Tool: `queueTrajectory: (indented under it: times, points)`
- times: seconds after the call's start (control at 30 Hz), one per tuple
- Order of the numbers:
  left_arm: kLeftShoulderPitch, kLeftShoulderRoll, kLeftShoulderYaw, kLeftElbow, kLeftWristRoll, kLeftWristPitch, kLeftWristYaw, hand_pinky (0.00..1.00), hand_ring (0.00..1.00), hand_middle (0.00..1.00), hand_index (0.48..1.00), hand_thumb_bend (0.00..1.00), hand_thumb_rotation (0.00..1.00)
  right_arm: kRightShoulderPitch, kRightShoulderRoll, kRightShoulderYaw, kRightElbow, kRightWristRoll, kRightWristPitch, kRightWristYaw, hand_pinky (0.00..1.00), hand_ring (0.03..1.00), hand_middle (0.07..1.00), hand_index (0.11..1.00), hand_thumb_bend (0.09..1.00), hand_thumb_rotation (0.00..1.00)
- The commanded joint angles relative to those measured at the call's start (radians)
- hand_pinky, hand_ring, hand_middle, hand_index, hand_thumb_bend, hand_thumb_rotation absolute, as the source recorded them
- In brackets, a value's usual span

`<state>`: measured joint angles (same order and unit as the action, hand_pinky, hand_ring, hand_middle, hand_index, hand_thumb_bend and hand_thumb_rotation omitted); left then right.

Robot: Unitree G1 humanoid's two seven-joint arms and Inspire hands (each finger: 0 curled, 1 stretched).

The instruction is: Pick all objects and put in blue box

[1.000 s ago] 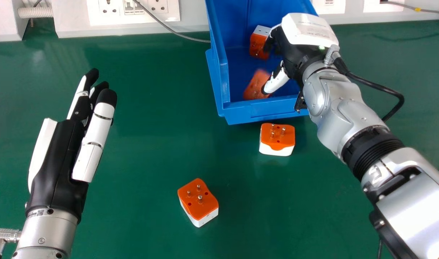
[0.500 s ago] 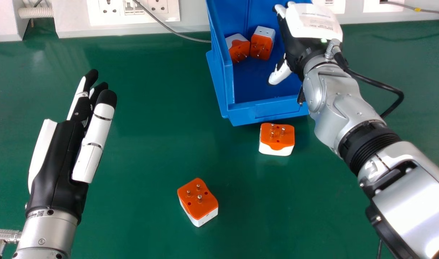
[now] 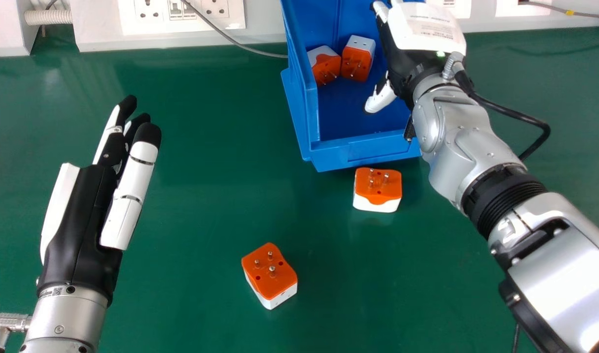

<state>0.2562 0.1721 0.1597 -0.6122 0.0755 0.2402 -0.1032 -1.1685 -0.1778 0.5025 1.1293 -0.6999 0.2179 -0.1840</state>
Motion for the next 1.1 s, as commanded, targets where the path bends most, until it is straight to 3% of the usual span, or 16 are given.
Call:
queueTrajectory:
  times: [0.0,0.2,0.37,0.53,0.77,1.07]
  points:
    - [-0.001,0.002,-0.004,-0.020,0.010,-0.023,0.011,0.88,0.95,0.95,0.972,0.50,1.00,-0.035,-0.010,-0.016,-0.028,0.006,-0.004,-0.023,0.80,0.955,0.998,0.931,0.472,0.00]
    - [0.001,0.004,-0.008,-0.021,0.010,-0.021,0.008,0.88,0.95,0.95,0.973,0.50,1.00,-0.024,-0.012,-0.041,-0.082,0.027,0.005,-0.004,0.80,0.954,0.997,0.928,0.480,0.00]
    - [-0.001,0.005,-0.009,-0.024,0.007,-0.014,0.007,0.88,0.95,0.96,0.974,0.49,1.00,0.016,-0.009,-0.077,-0.212,0.050,0.046,-0.001,0.80,0.952,0.996,0.928,0.538,0.00]
    - [-0.003,0.003,-0.012,-0.024,0.008,-0.007,0.009,0.88,0.95,0.96,0.975,0.49,1.00,0.145,-0.020,-0.101,-0.511,0.024,0.136,0.019,0.82,0.950,0.991,0.926,0.656,0.00]
    - [-0.007,0.002,-0.011,-0.014,0.002,-0.010,0.009,0.88,0.95,0.96,0.977,0.51,1.00,0.351,-0.046,-0.117,-0.907,-0.028,0.220,0.048,0.82,0.937,0.984,0.922,0.689,0.00]
    - [-0.009,0.003,-0.011,-0.011,0.002,-0.012,0.009,0.88,0.96,0.97,0.978,0.52,1.00,0.605,-0.055,-0.169,-1.291,-0.046,0.233,0.098,0.79,0.914,0.977,0.905,0.721,0.00]
